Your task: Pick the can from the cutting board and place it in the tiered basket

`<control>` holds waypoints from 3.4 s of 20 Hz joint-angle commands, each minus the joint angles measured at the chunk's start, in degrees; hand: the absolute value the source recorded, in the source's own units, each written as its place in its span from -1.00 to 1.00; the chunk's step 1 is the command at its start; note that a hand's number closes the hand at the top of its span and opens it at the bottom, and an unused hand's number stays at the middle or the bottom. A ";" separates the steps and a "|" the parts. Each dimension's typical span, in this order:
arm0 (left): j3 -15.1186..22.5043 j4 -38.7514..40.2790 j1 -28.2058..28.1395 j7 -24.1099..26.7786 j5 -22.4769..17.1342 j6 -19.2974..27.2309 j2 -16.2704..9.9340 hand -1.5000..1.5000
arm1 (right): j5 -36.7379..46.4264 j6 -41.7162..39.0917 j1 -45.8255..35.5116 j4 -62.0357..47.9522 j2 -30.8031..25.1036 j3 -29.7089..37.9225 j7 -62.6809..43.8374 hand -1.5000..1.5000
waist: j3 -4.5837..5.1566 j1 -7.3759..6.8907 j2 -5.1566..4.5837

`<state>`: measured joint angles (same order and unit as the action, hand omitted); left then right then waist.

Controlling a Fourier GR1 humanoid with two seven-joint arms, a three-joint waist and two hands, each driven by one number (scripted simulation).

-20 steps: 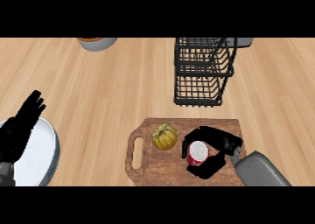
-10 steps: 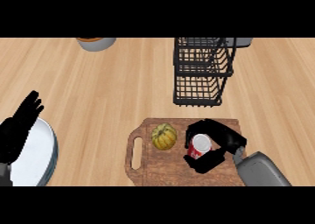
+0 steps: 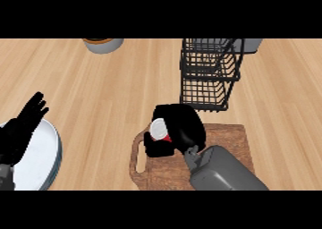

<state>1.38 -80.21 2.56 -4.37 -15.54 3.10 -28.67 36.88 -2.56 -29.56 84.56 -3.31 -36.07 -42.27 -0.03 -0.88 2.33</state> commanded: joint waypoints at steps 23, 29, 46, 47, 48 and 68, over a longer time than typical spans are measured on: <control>2.33 2.41 -2.67 -2.78 1.44 -0.89 1.30 0.00 | 23.28 13.34 -36.67 -9.86 3.26 1.14 -36.87 1.00 | 0.17 -3.14 -2.56; 2.19 4.20 -3.21 -0.25 2.67 0.45 3.13 0.00 | 23.90 17.43 -39.77 -21.35 3.27 8.05 -26.53 1.00 | 0.16 -2.05 -3.06; 1.00 0.65 -3.31 -3.40 1.68 -0.85 1.48 0.00 | 24.37 20.12 -45.52 -44.50 -5.86 15.97 -3.24 1.00 | 0.36 -2.16 -3.20; 0.64 1.38 -3.37 -3.09 2.02 -0.53 1.27 0.00 | 24.66 17.93 -46.80 -45.68 -6.20 15.44 -2.75 1.00 | 0.32 -1.94 -3.17; 0.30 1.39 -3.17 -3.08 1.83 -0.66 1.10 0.00 | 23.67 15.16 -48.42 -46.12 -7.84 15.98 -0.69 1.00 | 0.23 -1.49 -3.00; -0.33 2.09 -3.57 -2.52 2.77 -1.13 2.31 0.00 | 24.03 5.79 -54.98 -64.47 -9.11 18.51 13.72 1.00 | 0.08 -1.11 -3.05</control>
<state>0.58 -81.72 2.53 -5.33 -12.91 2.70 -26.71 62.31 4.30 -86.28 23.11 -12.61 -19.54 -28.39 -0.83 -2.14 -0.34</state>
